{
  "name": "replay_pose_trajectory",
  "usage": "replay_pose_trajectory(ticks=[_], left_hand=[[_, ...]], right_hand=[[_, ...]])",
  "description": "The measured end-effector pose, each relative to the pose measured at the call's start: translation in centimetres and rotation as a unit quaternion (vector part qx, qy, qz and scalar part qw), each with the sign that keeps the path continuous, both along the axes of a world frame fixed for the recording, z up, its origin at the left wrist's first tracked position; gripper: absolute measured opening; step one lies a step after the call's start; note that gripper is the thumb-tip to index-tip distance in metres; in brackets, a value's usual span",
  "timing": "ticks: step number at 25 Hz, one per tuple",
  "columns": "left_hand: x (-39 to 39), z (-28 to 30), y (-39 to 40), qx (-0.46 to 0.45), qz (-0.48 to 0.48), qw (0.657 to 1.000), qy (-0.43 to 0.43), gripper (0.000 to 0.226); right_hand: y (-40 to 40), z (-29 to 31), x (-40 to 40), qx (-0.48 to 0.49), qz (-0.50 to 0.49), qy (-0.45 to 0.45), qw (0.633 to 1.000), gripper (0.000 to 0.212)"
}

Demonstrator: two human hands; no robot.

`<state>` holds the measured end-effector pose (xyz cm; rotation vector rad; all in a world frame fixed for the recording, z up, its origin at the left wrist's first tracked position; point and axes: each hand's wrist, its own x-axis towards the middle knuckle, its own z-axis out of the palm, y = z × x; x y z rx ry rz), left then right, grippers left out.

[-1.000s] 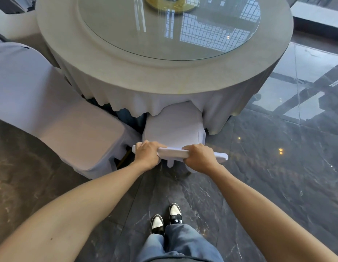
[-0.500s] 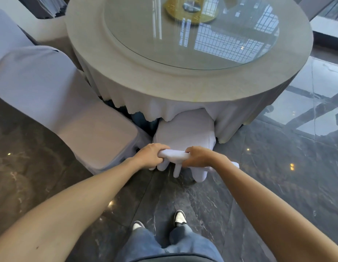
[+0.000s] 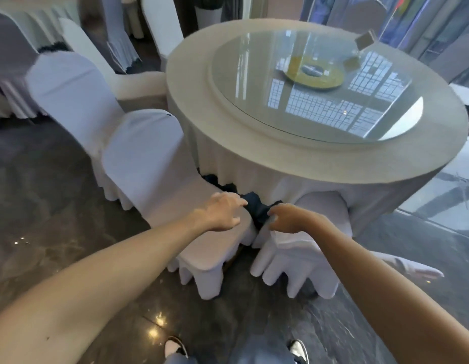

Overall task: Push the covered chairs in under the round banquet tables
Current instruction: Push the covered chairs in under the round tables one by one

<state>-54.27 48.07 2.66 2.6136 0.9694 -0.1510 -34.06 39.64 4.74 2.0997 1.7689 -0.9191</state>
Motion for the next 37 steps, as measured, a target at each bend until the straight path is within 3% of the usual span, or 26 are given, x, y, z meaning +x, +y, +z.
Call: replay_pose_trajectory(ticks=[2,6,13,19,28,33,37], left_hand=[[-4.4,1.9,2.9,0.057,-0.013,0.998,0.001,0.059],[-11.9,4.3,8.7,0.121,0.003,0.992,-0.024,0.063],[-19.3,4.5,19.3,0.163,0.018,0.986,-0.032,0.069],[-24.6,3.3,31.3,0.109,0.009,0.994,0.001,0.062],[-27.3,-0.1,46.7,0.106,-0.141,0.981,0.077,0.083],[-27.1,-1.7,54.2,0.123,-0.277,0.942,0.144,0.085],[-27.2,-3.5,58.5,0.112,-0.373,0.913,0.124,0.080]], right_hand=[[2.9,1.2,-4.1,0.042,-0.020,-0.006,0.999,0.040],[8.4,2.7,-11.7,0.151,-0.048,0.002,0.987,0.058],[19.4,1.5,-20.2,0.247,-0.088,0.059,0.963,0.082],[30.3,-1.0,-26.0,0.220,-0.139,0.120,0.958,0.095],[38.3,-3.5,-32.6,0.150,-0.245,0.181,0.941,0.083],[43.1,-5.6,-38.2,0.139,-0.356,0.239,0.892,0.086],[47.7,-6.6,-44.2,0.097,-0.470,0.273,0.834,0.096]])
